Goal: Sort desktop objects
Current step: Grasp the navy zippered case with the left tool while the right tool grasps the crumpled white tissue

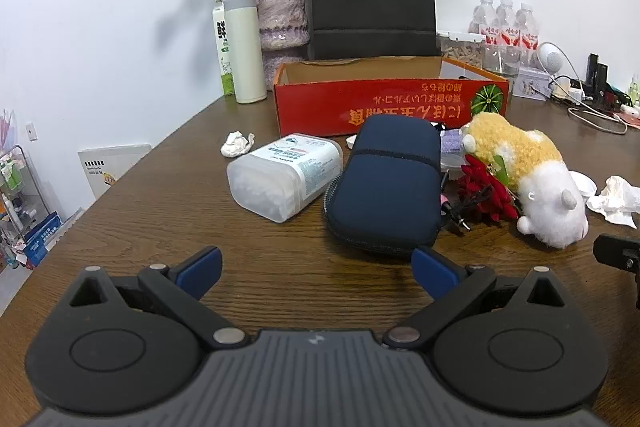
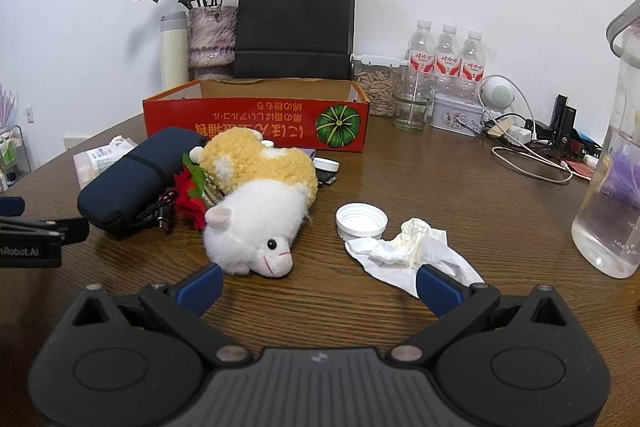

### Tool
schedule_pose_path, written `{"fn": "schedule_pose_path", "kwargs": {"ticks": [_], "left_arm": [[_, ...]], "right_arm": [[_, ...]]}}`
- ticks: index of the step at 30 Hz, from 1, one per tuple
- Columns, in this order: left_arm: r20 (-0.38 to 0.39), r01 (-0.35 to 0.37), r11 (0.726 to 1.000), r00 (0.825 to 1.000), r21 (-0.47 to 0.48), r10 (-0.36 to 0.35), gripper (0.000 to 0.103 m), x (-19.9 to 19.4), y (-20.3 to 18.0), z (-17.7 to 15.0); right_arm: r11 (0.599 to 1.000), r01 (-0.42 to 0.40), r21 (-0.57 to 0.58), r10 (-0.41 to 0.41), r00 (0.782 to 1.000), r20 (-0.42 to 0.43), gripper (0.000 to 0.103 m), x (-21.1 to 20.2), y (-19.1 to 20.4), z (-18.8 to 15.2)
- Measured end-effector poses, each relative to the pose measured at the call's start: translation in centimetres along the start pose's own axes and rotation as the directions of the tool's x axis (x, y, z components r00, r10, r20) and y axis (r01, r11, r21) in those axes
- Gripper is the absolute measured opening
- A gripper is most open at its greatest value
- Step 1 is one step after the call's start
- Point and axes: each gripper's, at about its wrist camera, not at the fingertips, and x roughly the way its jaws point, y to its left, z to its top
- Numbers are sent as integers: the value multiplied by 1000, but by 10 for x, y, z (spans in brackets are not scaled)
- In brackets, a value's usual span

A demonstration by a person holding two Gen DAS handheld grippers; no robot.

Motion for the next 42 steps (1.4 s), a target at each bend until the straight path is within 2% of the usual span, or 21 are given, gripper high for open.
{"fn": "schedule_pose_path", "kwargs": {"ticks": [17,22,31,42], "left_arm": [[27,51,999,998,9,-51,103,0,-4,6],[45,62,998,997,5,-62,103,2,-5,16],[57,75,997,996,16,-75,103,9,-13,32],[27,89,996,996,28,-89,103,32,-27,43]], "right_arm": [[999,-34,-6,34,999,16,103,-4,-5,4],[1000,-21,5,21,999,33,103,-2,-14,12],[1000,11,9,-12,1000,13,102,11,-32,19],[999,36,-1,-36,998,-47,89,36,-52,22]]}}
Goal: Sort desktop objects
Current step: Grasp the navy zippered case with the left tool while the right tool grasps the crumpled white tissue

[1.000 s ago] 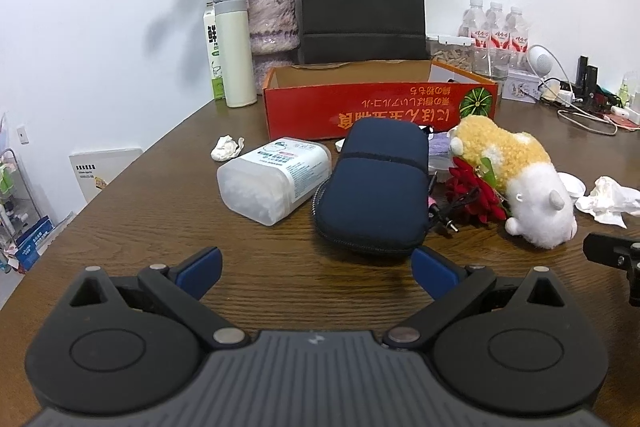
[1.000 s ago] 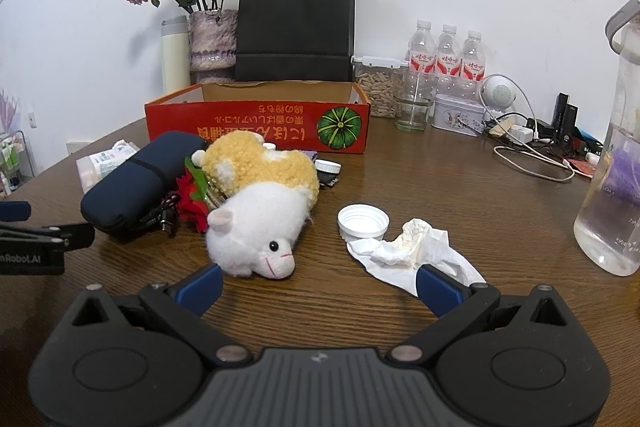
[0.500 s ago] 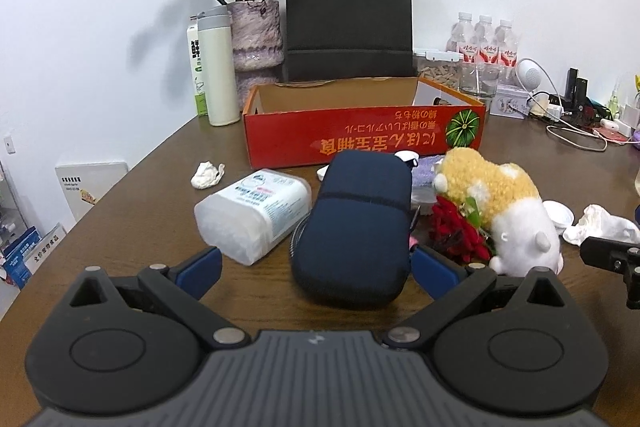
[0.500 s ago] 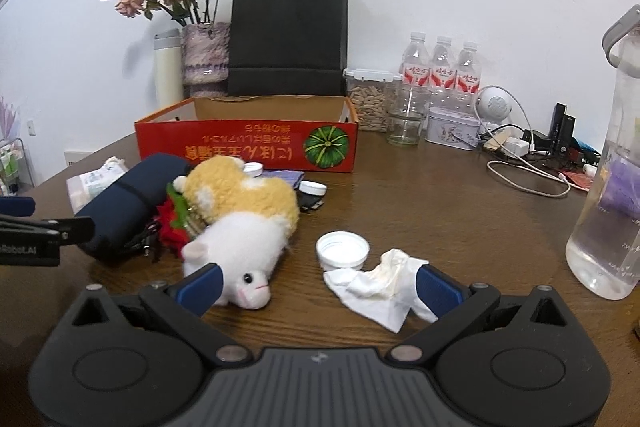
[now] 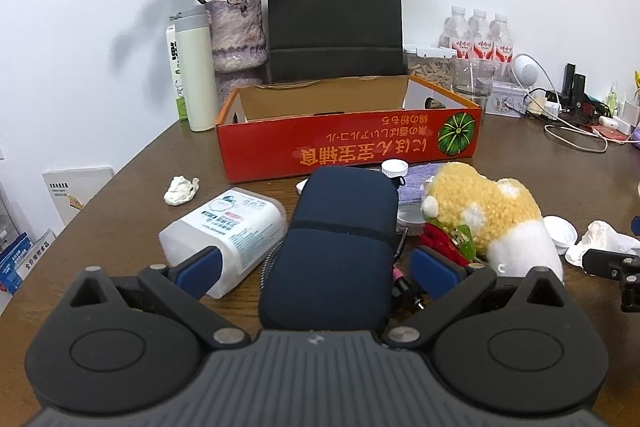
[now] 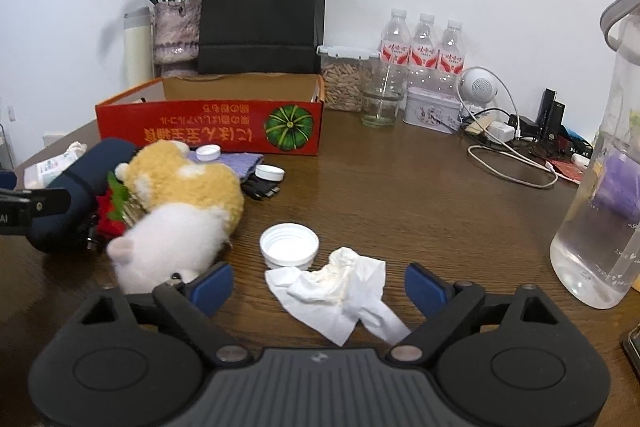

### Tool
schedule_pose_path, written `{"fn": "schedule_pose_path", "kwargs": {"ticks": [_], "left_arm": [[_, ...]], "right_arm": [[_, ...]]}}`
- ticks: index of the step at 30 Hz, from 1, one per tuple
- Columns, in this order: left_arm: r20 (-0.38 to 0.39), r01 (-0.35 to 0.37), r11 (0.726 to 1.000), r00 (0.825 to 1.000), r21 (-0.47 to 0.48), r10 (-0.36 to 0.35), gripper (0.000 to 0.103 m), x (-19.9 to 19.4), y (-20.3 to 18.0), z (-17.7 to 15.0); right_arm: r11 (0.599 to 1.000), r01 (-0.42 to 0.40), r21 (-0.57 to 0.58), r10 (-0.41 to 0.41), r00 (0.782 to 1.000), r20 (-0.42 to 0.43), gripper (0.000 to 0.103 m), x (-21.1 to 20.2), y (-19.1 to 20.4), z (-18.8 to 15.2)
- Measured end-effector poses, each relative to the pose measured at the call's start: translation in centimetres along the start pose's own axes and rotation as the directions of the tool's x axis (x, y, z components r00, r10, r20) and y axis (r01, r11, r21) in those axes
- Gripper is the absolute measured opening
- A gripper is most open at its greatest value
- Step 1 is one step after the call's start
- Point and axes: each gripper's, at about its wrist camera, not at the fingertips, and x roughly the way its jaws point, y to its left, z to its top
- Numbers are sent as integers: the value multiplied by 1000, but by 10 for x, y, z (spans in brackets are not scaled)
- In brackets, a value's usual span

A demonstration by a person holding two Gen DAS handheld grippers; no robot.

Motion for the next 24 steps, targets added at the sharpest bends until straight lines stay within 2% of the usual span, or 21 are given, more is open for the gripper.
{"fn": "schedule_pose_path", "kwargs": {"ticks": [11,15,20,24], "left_arm": [[-55,18,1000,998,-18,-19,102,29,-3,6],[-73,22,999,997,-27,-24,100,37,-2,6],[-91,32,998,995,-46,-37,99,46,2,7],[-108,38,998,993,-50,-43,96,52,2,6]], "right_arm": [[1000,-25,16,26,998,-49,79,21,-9,1],[999,-40,29,42,996,-74,70,29,-11,0],[998,-56,36,59,996,-71,69,32,-12,0],[997,-70,44,73,995,-68,63,32,-13,-1]]}}
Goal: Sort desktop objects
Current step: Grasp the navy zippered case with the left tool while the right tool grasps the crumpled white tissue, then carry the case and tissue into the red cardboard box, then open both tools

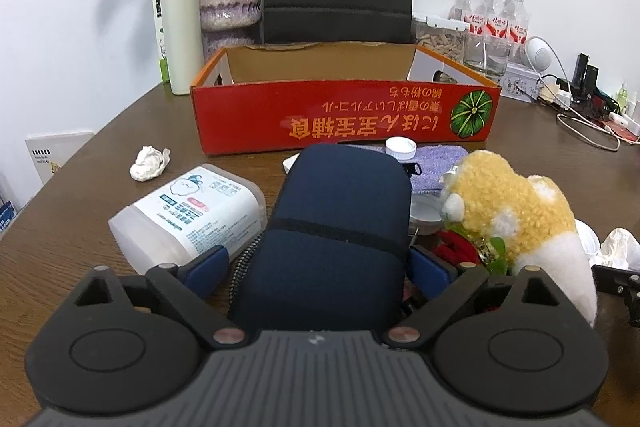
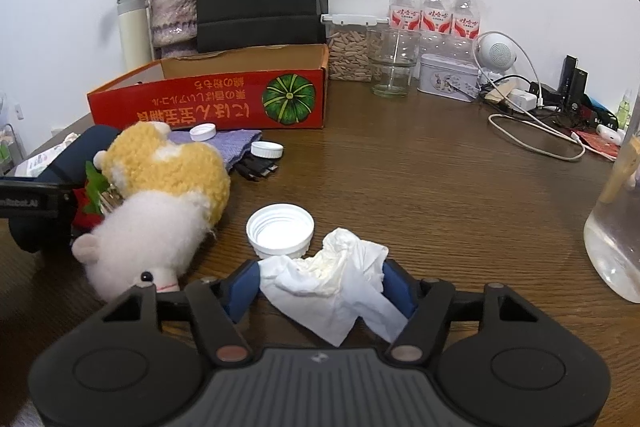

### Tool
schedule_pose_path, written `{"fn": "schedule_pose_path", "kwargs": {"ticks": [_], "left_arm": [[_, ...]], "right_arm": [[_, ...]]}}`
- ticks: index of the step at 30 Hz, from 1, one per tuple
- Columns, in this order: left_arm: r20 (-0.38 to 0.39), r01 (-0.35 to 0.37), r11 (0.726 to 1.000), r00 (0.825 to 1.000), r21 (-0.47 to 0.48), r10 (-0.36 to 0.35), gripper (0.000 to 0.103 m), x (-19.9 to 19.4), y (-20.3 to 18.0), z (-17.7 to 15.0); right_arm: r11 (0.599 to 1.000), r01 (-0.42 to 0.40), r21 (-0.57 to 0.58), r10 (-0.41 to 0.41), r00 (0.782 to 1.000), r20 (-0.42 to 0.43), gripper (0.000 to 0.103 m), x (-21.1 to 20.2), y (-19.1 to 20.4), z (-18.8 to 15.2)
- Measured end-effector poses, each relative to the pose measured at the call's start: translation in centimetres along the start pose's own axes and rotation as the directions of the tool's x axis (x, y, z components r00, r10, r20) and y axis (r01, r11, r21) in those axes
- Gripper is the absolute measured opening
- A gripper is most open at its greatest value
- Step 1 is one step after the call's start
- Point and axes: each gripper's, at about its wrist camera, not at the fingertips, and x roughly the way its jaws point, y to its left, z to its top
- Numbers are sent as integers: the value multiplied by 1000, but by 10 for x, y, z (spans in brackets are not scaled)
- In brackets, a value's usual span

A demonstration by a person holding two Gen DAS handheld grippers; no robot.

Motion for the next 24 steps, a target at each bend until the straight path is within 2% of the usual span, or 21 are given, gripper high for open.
{"fn": "schedule_pose_path", "kwargs": {"ticks": [4,9,12,18,22,24], "left_arm": [[-11,11,1000,1000,-13,-11,92,3,3,-1],[1,10,1000,1000,-3,-10,91,2,1,-3],[3,15,1000,1000,-10,-15,91,1,2,-3],[9,28,1000,1000,-13,-28,90,-2,1,-5],[25,42,999,999,-23,-42,87,-9,3,-7],[45,45,999,998,-26,-43,78,-14,4,-7]], "right_arm": [[1000,-10,7,10,1000,6,56,0,-1,1],[999,-14,34,13,1000,15,36,-1,-5,2],[999,-15,39,15,1000,19,29,-1,-5,2],[999,-14,37,12,998,59,21,-8,-3,1],[1000,2,22,-4,994,112,20,-16,1,0],[1000,4,18,-6,992,128,19,-19,3,0]]}}
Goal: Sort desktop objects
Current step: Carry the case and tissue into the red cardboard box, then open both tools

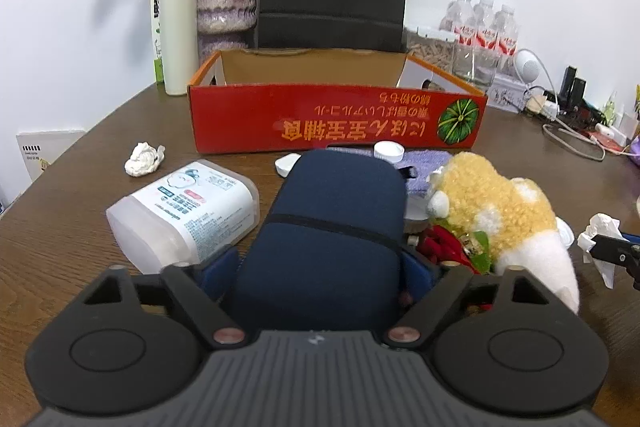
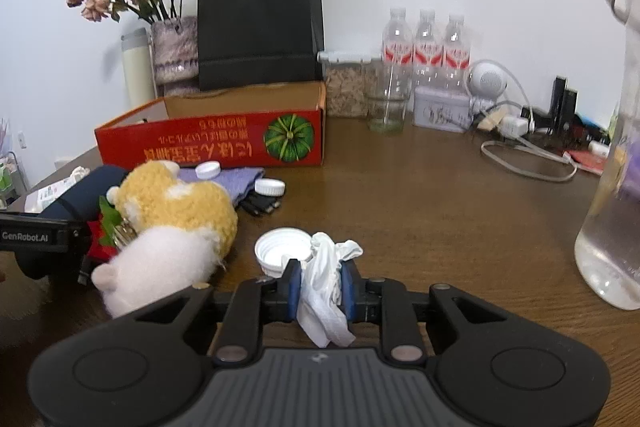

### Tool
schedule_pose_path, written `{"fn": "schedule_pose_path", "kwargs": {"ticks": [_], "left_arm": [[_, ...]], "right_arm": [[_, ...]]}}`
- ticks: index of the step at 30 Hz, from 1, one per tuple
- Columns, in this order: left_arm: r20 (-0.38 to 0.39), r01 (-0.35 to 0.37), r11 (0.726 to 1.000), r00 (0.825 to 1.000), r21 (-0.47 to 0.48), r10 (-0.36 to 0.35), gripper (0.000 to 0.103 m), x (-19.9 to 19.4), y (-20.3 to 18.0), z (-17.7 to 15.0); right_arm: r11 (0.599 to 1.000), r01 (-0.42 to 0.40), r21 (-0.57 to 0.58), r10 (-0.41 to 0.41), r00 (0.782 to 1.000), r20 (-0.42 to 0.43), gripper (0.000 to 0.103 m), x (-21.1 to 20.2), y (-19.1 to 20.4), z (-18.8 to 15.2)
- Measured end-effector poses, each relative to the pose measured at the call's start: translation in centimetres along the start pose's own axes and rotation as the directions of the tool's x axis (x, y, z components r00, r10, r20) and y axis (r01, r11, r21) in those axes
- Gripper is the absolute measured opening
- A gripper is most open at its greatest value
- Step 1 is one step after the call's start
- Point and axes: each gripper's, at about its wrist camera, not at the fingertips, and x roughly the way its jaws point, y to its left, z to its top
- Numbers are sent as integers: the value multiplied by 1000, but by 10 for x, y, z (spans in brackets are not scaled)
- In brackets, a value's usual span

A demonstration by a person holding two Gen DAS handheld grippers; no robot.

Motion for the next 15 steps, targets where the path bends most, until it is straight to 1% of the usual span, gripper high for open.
{"fn": "schedule_pose_path", "kwargs": {"ticks": [2,4,10,13,15], "left_arm": [[22,13,1000,1000,-3,-13,70,-6,2,1],[27,13,1000,1000,-2,-13,69,-8,2,1],[19,26,1000,999,-11,-25,70,-10,5,1],[-7,34,999,999,-4,-34,71,-8,6,1],[-30,41,999,999,2,-40,74,-6,6,1]], "right_arm": [[1000,-5,-3,5,1000,7,19,-2,3,1],[1000,-15,-2,16,1000,22,19,-6,7,3],[999,-42,-2,42,998,53,19,-15,20,6],[999,-47,-2,47,998,52,19,-17,23,6],[999,-45,-1,45,998,53,19,-18,24,8]]}}
